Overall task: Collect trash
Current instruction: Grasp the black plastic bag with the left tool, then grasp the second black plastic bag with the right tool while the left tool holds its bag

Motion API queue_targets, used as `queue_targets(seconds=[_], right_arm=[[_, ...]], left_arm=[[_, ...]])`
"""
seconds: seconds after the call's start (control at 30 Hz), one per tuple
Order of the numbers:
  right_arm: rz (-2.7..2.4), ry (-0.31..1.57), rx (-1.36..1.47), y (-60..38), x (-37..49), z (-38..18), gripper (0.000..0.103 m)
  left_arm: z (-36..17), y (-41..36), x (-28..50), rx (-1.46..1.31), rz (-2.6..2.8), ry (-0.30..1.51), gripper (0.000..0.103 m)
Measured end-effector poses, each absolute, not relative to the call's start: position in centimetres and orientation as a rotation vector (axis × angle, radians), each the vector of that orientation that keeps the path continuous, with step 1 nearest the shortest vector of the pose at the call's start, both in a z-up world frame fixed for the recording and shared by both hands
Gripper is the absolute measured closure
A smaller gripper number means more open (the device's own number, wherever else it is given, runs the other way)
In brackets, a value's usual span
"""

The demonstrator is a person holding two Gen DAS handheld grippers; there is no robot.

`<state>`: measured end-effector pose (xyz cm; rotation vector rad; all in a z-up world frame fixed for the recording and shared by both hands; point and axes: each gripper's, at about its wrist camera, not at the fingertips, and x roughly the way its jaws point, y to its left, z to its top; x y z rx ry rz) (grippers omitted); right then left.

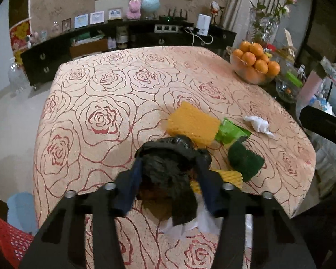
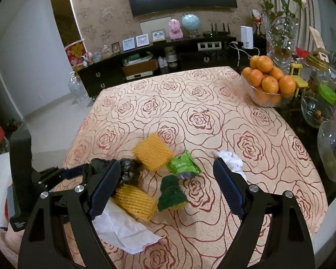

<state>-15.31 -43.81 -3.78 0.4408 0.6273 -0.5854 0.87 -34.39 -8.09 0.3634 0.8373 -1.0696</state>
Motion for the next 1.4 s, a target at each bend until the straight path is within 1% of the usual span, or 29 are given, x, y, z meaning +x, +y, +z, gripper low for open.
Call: queue_targets(seconds=[0.03, 0.13, 0.17, 0.2, 0.23, 0.43, 0.83, 1.1, 1.33, 1.4], right_arm=[[-0.585, 0.626, 0.443, -43.9, -15.4, -3.8, 0.021], [-0.581, 0.622, 0.451, -43.9, -15.6, -3.8, 0.021], [-0.579, 0.621, 0.453, -44.0, -15.6, -3.8, 0.021], [-0.578, 0.619, 0.454, -44.1, -15.6, -3.7, 0.021], [-0.578, 0.617, 0.456, -44.1, -15.7, -3.7, 0.021], [-0.572, 0.616, 0.464, -44.2, -15.6, -3.8, 0.021], [-0.535, 0.628, 0.486, -44.4, -14.3, -4.4, 0.021], [-0.446, 0.671, 0.430, -43.2, -9.9, -4.7, 0.021], [-0.361, 0.778, 0.378, -43.1, -4.3, -6.5, 0.021], [-0.337, 0.805, 0.362, -42.7, -3.2, -7.2, 0.023]], left_arm=[[-8.1, -34.2, 1.0, 0.351, -1.071, 0.845, 0.071], [-8.0, -32.9, 2.1, 0.274, -1.072, 0.885, 0.075], [-7.8, -32.4, 2.5, 0.248, -1.068, 0.892, 0.079], [-7.6, -31.7, 2.9, 0.220, -1.066, 0.893, 0.088], [-7.4, -31.3, 3.1, 0.207, -1.066, 0.898, 0.090], [-5.4, -28.4, 3.9, 0.135, -1.057, 0.859, 0.090], [-2.8, -24.4, 3.8, 0.141, -0.981, 0.758, 0.090], [-0.1, -22.2, 3.3, 0.098, -0.977, 0.685, 0.090], [0.9, -20.9, 3.3, 0.089, -0.957, 0.650, 0.090], [1.0, -20.7, 3.4, 0.087, -0.950, 0.647, 0.090]])
